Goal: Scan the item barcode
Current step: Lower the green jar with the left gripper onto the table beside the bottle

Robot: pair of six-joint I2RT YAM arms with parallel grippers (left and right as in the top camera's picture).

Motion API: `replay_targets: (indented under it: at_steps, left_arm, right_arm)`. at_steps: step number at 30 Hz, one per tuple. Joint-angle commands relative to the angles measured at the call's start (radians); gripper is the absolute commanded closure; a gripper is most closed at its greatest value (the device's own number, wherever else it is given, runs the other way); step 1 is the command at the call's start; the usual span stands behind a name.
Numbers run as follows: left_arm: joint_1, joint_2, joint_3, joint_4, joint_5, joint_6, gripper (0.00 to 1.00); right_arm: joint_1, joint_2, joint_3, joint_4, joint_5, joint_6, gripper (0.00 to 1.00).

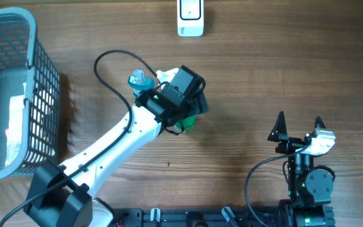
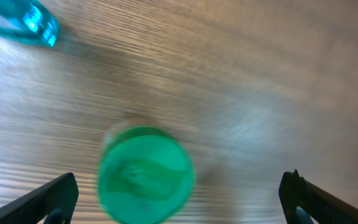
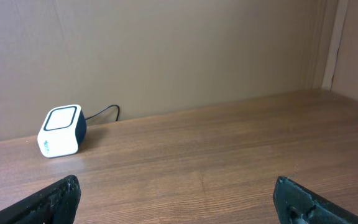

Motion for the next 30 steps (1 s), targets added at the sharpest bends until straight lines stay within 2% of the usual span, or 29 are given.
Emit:
replay_targets:
  at_steps: [1,4,8,11,16,20,26,30]
  left_arm:
    - [-0.03,-0.001,0.01,0.042,-0.02,-0.233,0.0]
    - [-0.032,0.001,0.01,0.094,-0.012,-0.25,0.0]
    - [-0.032,0.003,0.01,0.0,-0.016,-0.529,0.0]
    - [-0.032,0.003,0.01,-0.071,-0.017,-0.639,0.0]
    - [-0.033,0.003,0.01,-0.11,-0.016,-0.652,0.0]
    - [-0.033,0.005,0.01,-0.145,-0.017,-0.712,0.0]
    - [-0.032,0.028,0.01,-0.145,-0.016,-0.802,0.0]
    - [-0.032,0.07,0.01,-0.117,-0.015,-0.813,0.0]
  right_arm:
    - [-0.003,-0.004,-0.001,0.005,-0.016,-0.018,0.0]
    - [-0.003,-0.004,-0.001,0.005,-0.016,-0.018,0.0]
    - [-0.003,-0.004,-0.001,0.005,-0.016,-0.018,0.0]
    - [-0.003,-0.004,-0.001,0.005,-0.016,-0.018,0.0]
    - [-0.003,-0.004,-0.001,0.005,-0.016,-0.018,0.0]
    - [-0.003,-0.004,-0.001,0.005,-0.016,-0.018,0.0]
    - [-0.003,-0.004,-0.001,0.005,-0.016,-0.017,0.0]
    - [-0.003,-0.004,-0.001,0.005,-0.016,-0.018,0.0]
